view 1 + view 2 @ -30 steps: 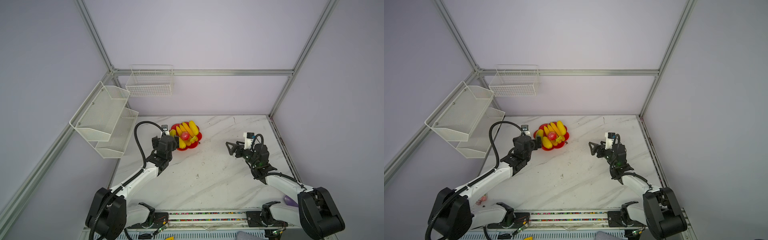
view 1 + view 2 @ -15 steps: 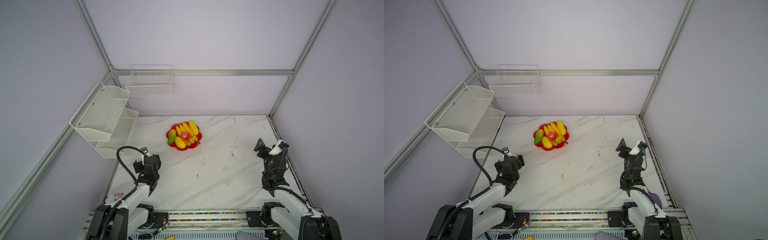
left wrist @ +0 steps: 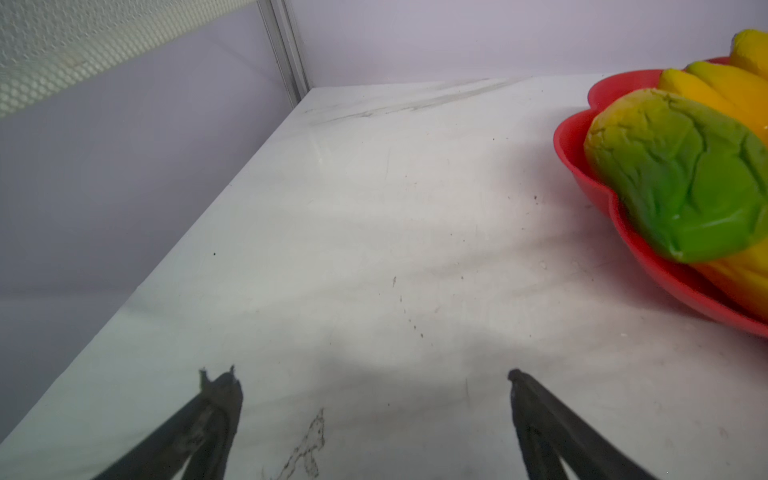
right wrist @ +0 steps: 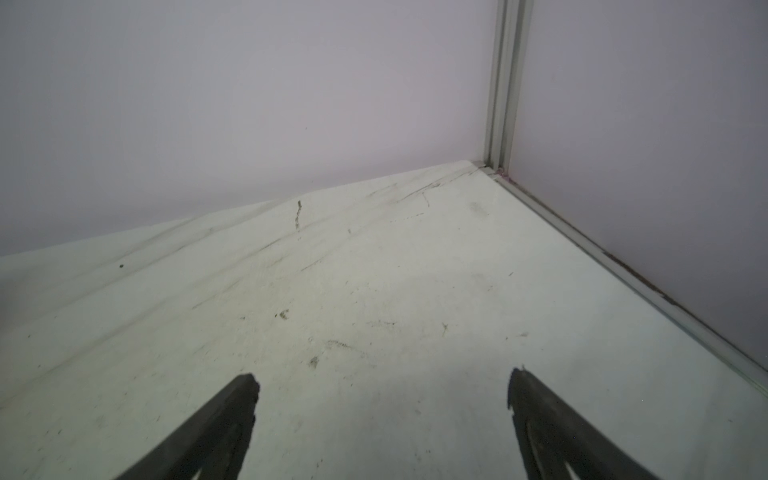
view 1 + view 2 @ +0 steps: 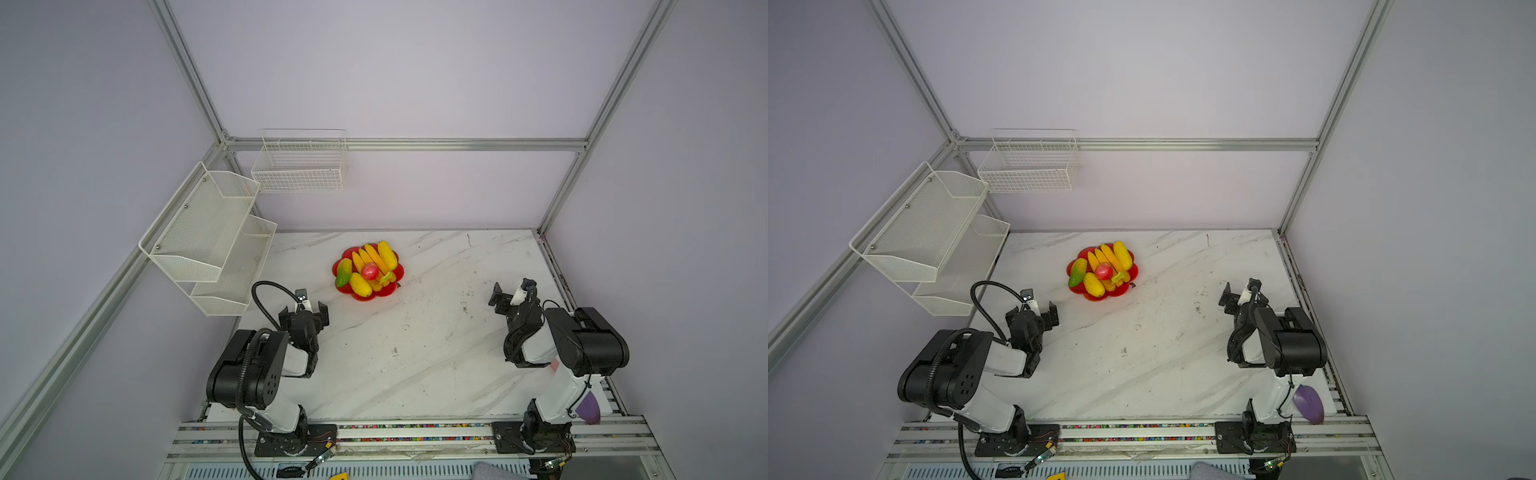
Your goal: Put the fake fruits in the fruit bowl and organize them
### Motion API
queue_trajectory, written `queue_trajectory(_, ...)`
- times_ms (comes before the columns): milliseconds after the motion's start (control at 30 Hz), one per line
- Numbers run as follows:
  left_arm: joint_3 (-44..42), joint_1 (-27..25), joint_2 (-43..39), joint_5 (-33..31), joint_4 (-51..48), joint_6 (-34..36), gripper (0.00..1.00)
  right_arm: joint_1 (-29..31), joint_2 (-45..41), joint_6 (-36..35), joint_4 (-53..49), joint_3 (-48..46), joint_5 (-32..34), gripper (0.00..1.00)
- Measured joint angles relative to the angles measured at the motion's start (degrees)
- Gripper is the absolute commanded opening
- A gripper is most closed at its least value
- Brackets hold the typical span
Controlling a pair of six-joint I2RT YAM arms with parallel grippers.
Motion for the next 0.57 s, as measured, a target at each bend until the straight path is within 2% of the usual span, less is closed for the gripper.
queue_trajectory(167, 1.73, 1.62, 0.00, 1.81, -0.57, -0.39, 1.00, 0.81, -0.28, -2.08, -2.03, 6.27, -1.53, 0.97)
queue_trajectory(567, 1.73, 1.79, 0.00, 3.96, -1.18, -0.42, 1.00, 1.03, -0.44, -3.48, -4.76, 6.80, -3.10, 0.97)
